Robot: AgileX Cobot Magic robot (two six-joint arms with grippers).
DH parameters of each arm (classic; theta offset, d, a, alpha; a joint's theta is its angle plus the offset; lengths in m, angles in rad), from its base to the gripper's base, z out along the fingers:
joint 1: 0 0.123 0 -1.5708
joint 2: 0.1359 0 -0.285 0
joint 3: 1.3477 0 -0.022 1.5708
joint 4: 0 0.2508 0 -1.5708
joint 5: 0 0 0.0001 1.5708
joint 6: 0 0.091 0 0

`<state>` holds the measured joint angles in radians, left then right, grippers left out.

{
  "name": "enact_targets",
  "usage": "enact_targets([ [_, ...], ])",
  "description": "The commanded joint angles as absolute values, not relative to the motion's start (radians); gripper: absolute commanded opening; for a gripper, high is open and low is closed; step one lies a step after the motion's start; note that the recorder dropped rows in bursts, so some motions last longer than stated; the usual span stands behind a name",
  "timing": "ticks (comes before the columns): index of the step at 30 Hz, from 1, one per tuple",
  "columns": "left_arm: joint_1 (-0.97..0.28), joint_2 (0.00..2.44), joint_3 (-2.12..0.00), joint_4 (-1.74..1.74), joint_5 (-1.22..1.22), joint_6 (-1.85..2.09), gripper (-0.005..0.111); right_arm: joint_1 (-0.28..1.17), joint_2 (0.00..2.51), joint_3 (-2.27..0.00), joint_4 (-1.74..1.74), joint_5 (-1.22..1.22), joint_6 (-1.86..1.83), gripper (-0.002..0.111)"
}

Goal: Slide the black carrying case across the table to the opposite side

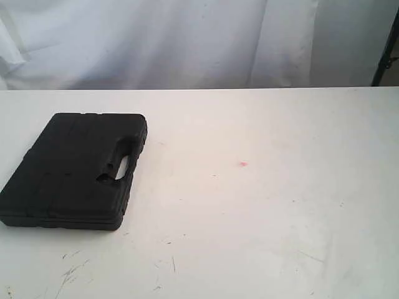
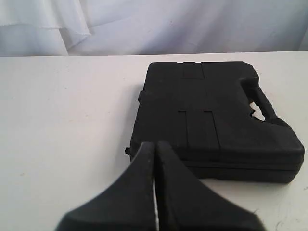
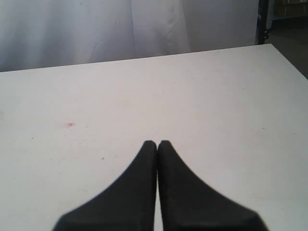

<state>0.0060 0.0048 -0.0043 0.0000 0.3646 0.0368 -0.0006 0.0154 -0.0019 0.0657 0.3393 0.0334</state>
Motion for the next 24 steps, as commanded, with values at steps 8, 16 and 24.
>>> enact_targets([
  [8,0.001,0.0,0.0,0.0,0.359,0.033,0.0,-0.008,0.011,0.0,0.07,0.327,0.038,0.0],
  [16,0.001,0.0,0.0,-0.027,0.19,0.026,0.0,-0.008,0.011,0.0,0.07,0.327,0.038,0.0],
  [24,0.001,0.0,0.0,-0.027,-0.055,0.027,0.0,-0.008,0.011,0.0,0.07,0.327,0.038,0.0],
])
